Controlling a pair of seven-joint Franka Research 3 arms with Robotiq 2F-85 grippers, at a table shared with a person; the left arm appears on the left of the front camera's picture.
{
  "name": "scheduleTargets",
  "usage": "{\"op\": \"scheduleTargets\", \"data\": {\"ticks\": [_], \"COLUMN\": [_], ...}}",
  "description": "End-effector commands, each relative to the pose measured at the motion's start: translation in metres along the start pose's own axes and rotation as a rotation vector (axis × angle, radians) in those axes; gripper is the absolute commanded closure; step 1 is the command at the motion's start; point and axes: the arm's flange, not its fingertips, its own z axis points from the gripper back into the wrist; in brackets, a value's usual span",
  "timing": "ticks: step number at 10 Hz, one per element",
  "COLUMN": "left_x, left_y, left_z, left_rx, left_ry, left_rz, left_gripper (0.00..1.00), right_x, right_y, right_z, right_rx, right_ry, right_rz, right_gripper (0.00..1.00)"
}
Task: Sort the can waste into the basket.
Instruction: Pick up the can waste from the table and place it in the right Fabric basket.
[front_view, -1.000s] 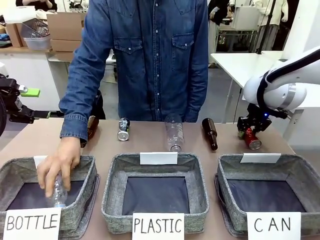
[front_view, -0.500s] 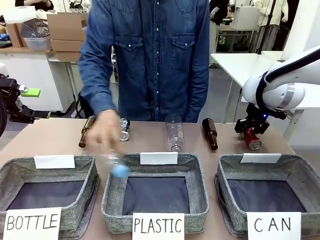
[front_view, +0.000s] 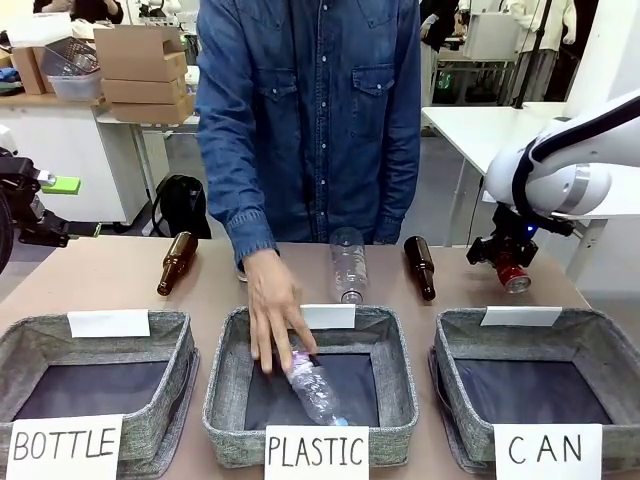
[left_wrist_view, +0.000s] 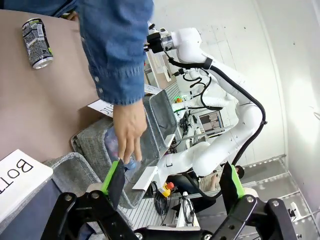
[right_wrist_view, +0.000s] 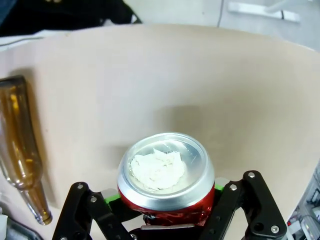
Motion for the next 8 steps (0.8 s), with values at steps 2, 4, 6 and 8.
{"op": "scheduleTargets", "data": {"ticks": [2, 4, 6, 8], "left_x": [0.001, 0.001, 0.001, 0.001], "left_y": [-0.001, -0.001, -0.001, -0.001], "left_z": [-0.001, -0.001, -0.001, -0.001], "left_rx": [-0.018, -0.018, -0.018, -0.018], "left_ry": [-0.010, -0.010, -0.010, -0.010], "left_rz": [-0.025, -0.025, -0.025, -0.025], "left_gripper": [0.00, 0.00, 0.00, 0.00], "right_x": [-0.018, -0.074, -0.153, -0.231], "right_y": [-0.002, 0.010, 0.018, 0.037], "right_z": [0.057, 0.137, 0.195, 0.213], "right_rx": [0.021, 0.011, -0.007, 0.101], "right_ry": [0.009, 0.080, 0.101, 0.052], "right_rz": [0.020, 0.172, 0.538, 1.066], "right_gripper": [0.85, 0.85, 0.85, 0.85]}}
